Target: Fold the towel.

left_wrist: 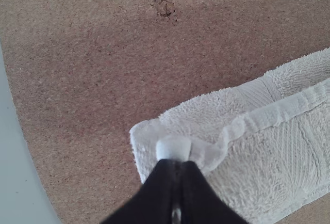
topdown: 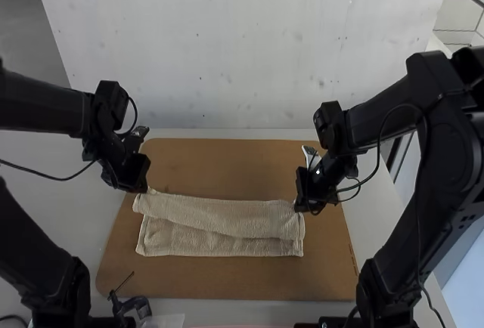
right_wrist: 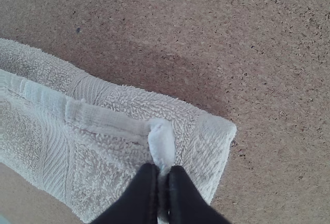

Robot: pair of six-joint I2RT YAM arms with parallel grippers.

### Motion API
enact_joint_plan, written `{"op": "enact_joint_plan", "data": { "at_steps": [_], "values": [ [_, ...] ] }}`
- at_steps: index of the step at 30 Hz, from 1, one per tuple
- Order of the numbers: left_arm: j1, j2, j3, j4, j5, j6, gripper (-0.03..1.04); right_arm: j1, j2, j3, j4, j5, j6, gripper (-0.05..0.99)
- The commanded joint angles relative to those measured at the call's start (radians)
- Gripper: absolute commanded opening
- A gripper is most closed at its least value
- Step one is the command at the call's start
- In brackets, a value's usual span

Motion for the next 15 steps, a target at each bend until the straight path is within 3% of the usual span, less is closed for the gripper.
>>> {"op": "enact_joint_plan", "data": {
  "at_steps": [1,15],
  "values": [
    [0.007,0.059,0.022,0.01,-0.01,-0.014,0.02,0.013,0.009,0.004,0.004,0.013,-0.009,0.02],
    [-0.03,0.091,0.035,-0.061,-0.035,-0.031,0.02,-0.001,0.089,0.011,0.034,0.026,-0.02,0.02]
  ]
}}
